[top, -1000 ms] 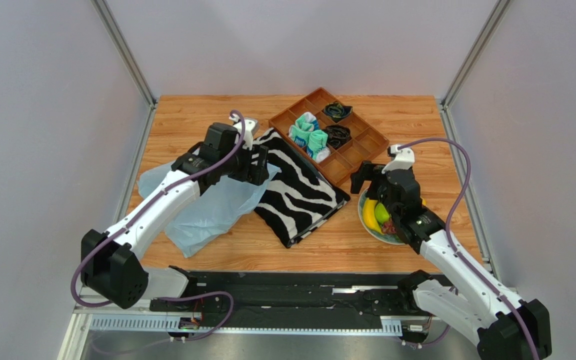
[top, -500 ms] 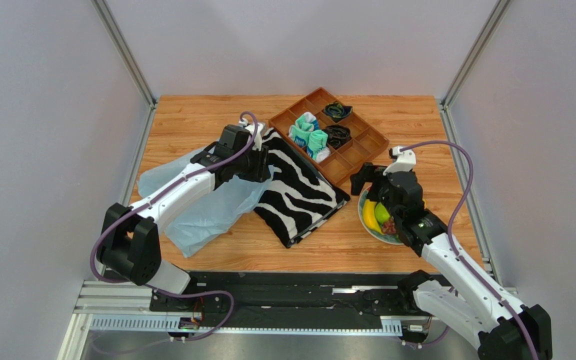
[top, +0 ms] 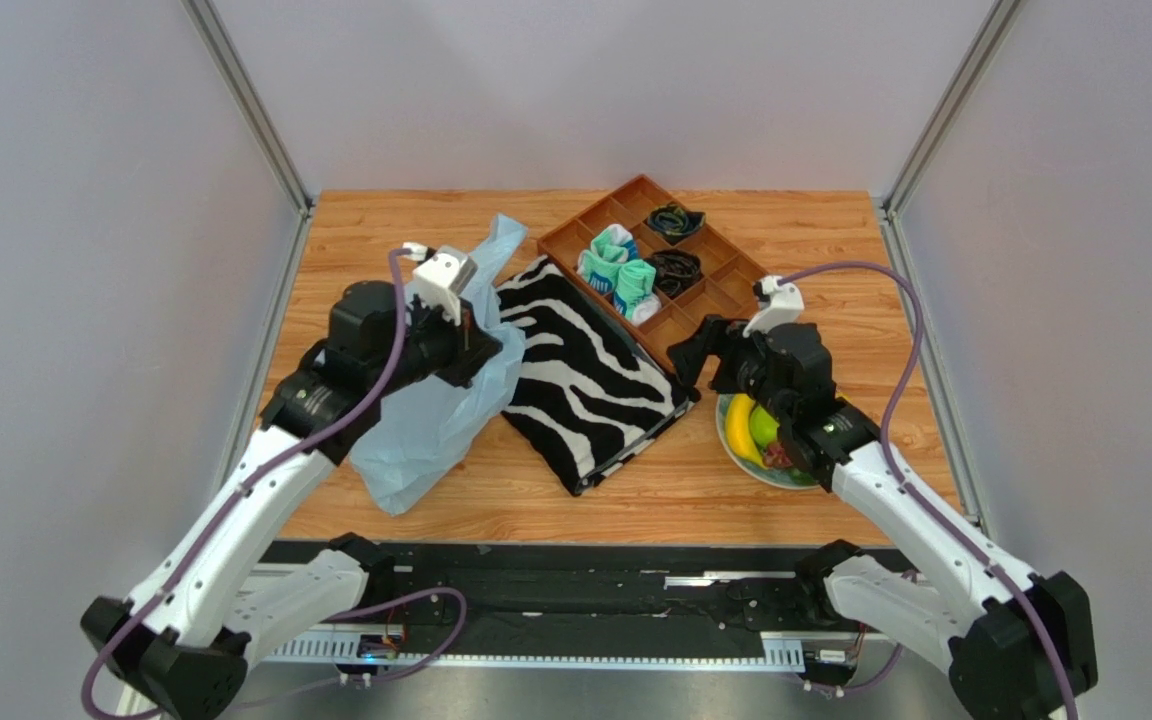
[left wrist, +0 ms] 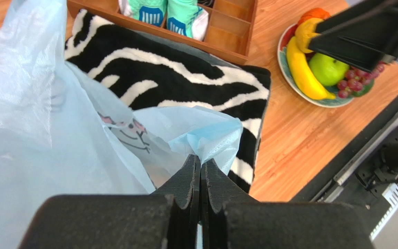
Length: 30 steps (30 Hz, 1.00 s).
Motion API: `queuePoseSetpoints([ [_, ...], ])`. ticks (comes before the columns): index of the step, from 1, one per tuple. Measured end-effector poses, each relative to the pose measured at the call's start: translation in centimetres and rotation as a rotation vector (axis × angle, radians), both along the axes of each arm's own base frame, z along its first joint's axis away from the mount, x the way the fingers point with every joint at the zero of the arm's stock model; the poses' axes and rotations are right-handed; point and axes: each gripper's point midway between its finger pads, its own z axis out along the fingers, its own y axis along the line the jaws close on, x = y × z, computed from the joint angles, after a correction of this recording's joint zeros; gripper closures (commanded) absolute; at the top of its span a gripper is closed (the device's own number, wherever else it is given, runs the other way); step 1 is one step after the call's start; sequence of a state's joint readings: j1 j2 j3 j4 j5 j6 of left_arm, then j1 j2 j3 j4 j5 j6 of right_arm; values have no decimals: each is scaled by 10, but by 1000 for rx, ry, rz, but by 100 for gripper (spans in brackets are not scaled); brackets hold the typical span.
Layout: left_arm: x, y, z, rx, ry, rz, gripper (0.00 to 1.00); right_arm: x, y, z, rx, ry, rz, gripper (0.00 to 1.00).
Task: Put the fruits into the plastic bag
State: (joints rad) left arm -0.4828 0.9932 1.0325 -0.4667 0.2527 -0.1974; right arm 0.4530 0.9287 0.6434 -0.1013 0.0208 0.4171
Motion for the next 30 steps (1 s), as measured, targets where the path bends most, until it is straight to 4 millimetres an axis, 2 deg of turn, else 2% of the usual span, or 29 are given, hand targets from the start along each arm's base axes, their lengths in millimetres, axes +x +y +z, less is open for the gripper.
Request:
queuePoseSetpoints([
  [2, -16, 9, 11, -7, -36, -6, 100, 3, 14, 0, 37, 19, 35, 12],
  [4, -28, 15, 11, -3, -46, -13, 100, 7, 34, 1, 89, 45, 76, 11],
  [9, -48, 23, -9, 22, -19, -39, 100, 14, 93, 12, 242, 104, 205, 11],
  [12, -57, 21, -23, 31, 10, -80, 100, 12, 136, 21, 300, 133, 300, 11],
  [16, -68, 18, -27, 22, 5, -128, 100, 5, 183, 28, 373, 167, 411, 12],
  [18, -72, 18, -24, 11, -12, -145, 100, 2, 201, 21, 406, 202, 454, 13],
  [22, -77, 18, -15, -8, -63, -166, 100, -9, 225, -12, 427, 320, 502, 13],
  [24, -78, 18, -14, -14, -78, -171, 100, -13, 233, -21, 430, 360, 516, 13],
  [27, -81, 17, -14, -19, -84, -184, 100, -22, 247, -25, 442, 396, 552, 12],
  [30, -84, 14, -16, -23, -77, -206, 100, -31, 268, -12, 479, 393, 617, 12],
])
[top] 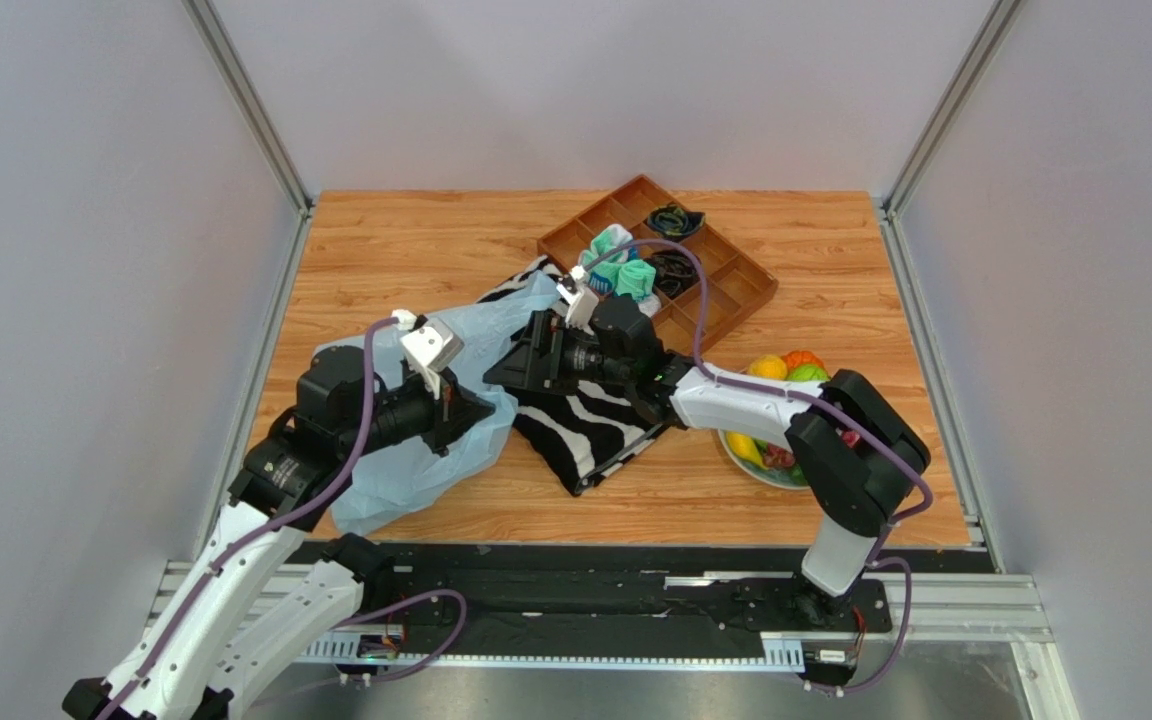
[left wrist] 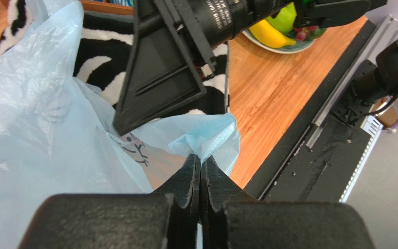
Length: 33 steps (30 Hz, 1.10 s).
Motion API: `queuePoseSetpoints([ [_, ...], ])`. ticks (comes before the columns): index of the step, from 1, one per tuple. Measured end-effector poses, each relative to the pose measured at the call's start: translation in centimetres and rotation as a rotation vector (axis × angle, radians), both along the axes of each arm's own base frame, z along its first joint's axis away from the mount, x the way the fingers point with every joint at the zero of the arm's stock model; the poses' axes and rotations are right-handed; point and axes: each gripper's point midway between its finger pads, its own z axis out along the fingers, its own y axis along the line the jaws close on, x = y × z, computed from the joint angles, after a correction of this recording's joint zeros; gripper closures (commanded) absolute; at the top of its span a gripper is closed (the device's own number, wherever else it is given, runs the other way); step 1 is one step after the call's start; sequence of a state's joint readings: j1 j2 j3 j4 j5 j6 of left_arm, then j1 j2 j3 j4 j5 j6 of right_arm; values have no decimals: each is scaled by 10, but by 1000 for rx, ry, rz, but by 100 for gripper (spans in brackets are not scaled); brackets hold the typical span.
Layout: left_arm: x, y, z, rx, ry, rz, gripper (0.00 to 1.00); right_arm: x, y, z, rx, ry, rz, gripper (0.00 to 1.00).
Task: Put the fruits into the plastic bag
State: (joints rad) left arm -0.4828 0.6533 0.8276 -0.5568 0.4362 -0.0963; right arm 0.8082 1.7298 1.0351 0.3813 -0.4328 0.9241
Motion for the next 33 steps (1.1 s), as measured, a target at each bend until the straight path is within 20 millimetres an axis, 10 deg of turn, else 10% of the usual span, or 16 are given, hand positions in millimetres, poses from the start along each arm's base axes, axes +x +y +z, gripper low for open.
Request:
queuePoseSetpoints([
  [14, -12, -6, 12, -45, -41, -73, 100, -27, 44, -23, 16, 97, 125, 27],
  [21, -18, -6, 20, -64, -72, -85, 100, -31, 48, -21, 24, 94, 150, 88],
  [22, -19, -7, 20, -66, -69, -91, 95, -31, 49, -18, 33, 88, 155, 95],
  [26, -20, -10, 17, -63, -55, -118, 22, -29, 53, -6, 62, 56, 168, 100],
  [33, -18, -9, 52, -100, -91, -94, 9, -11, 45, 22, 65, -77, 160, 100],
])
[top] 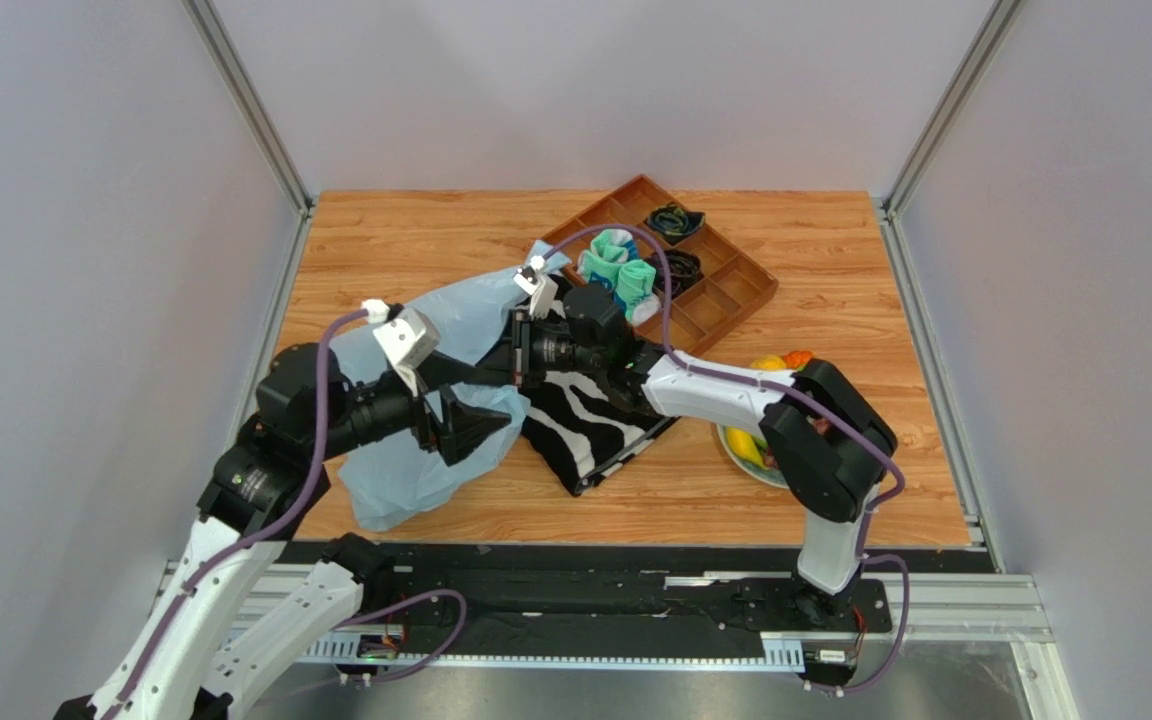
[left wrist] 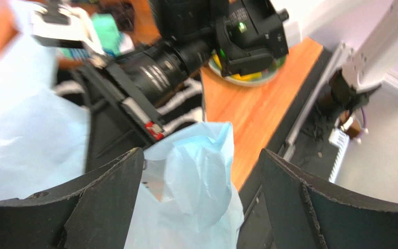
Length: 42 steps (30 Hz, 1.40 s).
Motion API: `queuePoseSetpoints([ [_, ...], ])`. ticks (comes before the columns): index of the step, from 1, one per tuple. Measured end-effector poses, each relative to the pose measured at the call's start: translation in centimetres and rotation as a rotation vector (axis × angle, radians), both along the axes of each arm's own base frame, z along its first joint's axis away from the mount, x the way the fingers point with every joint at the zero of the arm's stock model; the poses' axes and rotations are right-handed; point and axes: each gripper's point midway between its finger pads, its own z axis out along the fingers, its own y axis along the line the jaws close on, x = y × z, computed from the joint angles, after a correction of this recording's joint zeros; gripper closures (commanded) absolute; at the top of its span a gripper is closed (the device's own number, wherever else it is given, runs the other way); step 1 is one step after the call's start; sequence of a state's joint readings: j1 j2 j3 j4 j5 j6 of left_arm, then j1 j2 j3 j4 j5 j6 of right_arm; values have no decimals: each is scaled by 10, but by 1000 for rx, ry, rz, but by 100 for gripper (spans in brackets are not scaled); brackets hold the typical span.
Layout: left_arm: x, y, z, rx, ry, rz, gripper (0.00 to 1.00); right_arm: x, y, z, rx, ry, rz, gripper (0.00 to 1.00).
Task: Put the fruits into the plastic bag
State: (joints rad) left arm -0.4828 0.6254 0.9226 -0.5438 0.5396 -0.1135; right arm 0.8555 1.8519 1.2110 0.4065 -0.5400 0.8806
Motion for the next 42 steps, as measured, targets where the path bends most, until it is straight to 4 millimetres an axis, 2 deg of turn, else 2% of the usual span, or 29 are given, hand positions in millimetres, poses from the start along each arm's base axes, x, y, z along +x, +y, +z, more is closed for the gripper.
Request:
queuePoseSetpoints([
  [2, 3, 4, 29, -28, -62, 32, 6, 5, -8, 13, 0, -53, -16, 100],
  [5, 8, 13, 58, -65, -128, 101, 5, 12, -21, 39, 6, -152, -51, 100],
  [7, 14, 21, 67, -80, -147, 174, 4, 13, -29, 56, 21, -218, -70, 100],
  [9, 27, 32, 67, -81, -136, 276, 4, 11, -36, 71, 34, -279, -80, 100],
  [13, 46, 37, 51, -61, -74, 365, 4, 4, -46, 81, 41, -348, -85, 100],
  [19, 69, 18, -2, 18, 103, 350, 4, -1, -54, 62, -2, -369, -85, 100],
  [23, 75, 8, -33, 64, 200, 325, 4, -1, -55, 55, -18, -367, -87, 100],
  [30, 78, -3, -56, 99, 283, 286, 12, -1, -55, 54, -23, -375, -93, 100],
  [34, 74, -8, -57, 92, 302, 251, 32, 1, -55, 53, -28, -379, -101, 100],
  [36, 72, -10, -57, 88, 308, 235, 37, 1, -55, 53, -31, -381, -104, 100],
  [38, 71, -12, -58, 89, 315, 221, 47, 2, -55, 53, -32, -384, -107, 100],
  [39, 70, -14, -60, 89, 323, 209, 61, 2, -56, 52, -34, -385, -108, 100],
  [41, 68, -17, -67, 94, 347, 192, 78, 2, -56, 50, -42, -381, -107, 100],
  [42, 68, -17, -71, 98, 358, 192, 93, 1, -57, 47, -52, -376, -104, 98],
])
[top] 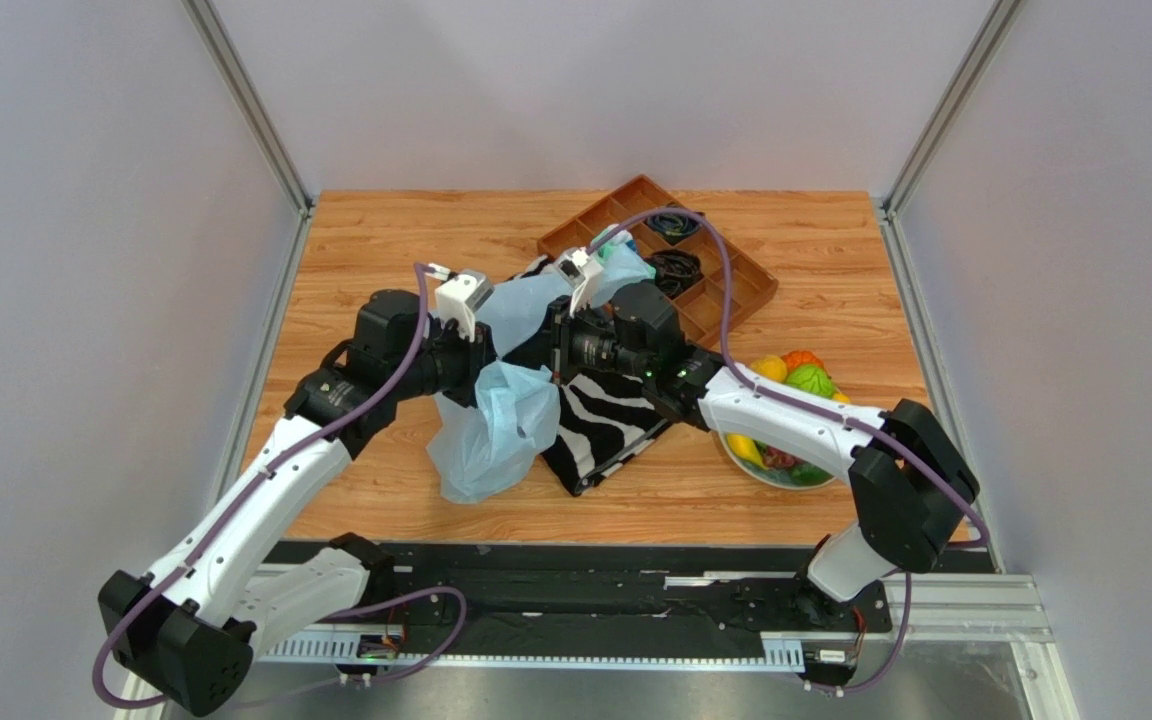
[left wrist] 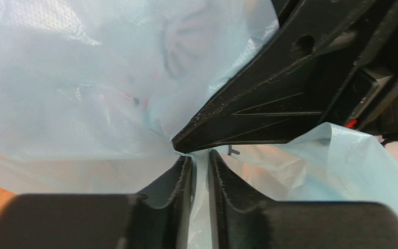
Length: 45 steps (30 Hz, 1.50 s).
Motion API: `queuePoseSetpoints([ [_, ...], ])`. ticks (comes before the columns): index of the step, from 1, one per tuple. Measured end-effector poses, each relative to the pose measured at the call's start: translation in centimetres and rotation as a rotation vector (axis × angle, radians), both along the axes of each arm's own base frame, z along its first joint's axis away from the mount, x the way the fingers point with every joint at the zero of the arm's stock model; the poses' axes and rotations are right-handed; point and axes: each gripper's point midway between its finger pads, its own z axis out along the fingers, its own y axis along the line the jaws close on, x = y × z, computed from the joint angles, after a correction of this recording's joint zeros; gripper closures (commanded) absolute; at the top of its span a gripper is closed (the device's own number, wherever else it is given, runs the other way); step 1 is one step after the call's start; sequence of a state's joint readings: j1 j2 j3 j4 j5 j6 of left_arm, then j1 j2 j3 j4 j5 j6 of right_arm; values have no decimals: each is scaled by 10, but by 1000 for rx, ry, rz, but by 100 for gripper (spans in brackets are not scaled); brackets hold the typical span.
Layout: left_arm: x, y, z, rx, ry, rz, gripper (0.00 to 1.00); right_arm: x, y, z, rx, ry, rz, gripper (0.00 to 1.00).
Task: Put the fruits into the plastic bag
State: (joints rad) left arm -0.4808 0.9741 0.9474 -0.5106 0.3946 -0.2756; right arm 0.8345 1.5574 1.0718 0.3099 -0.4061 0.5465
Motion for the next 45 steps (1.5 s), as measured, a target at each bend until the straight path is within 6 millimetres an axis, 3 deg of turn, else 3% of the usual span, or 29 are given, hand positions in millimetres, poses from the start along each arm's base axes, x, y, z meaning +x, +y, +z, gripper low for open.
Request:
queuePoseSetpoints([
  [1, 1, 1, -5, 9, 10, 0, 99, 0, 0, -2, -8, 4, 0, 95],
  [4, 2, 2, -11, 18, 25, 10, 100, 0, -3, -7, -35, 6, -13, 79],
  [5, 2, 2, -10, 20, 21, 13, 100, 2, -5, -8, -44, 0, -25, 71],
  [6, 2, 3, -9, 21, 14, 18, 100, 3, -8, -6, -56, -12, -40, 54],
  [9, 1, 11, -1, 22, -30, 53, 100, 5, -20, 3, -75, -38, -87, 36],
  [15, -8, 29, 16, 4, -133, 119, 100, 7, -65, 63, -41, -152, -263, 23],
  [19, -12, 35, 25, -14, -184, 138, 100, 5, -88, 76, -14, -166, -344, 21],
  [21, -13, 36, 27, -20, -198, 144, 100, 6, -88, 66, -23, -142, -348, 19],
  [28, -14, 39, 25, -23, -215, 156, 100, 1, -62, -6, -109, 35, -242, 16],
  [35, -8, 52, 31, 6, -264, 214, 100, -6, -43, -25, -93, 106, -163, 21],
  [45, -3, 97, 70, 80, -460, 397, 100, 8, -56, -72, -236, 154, -268, 21],
])
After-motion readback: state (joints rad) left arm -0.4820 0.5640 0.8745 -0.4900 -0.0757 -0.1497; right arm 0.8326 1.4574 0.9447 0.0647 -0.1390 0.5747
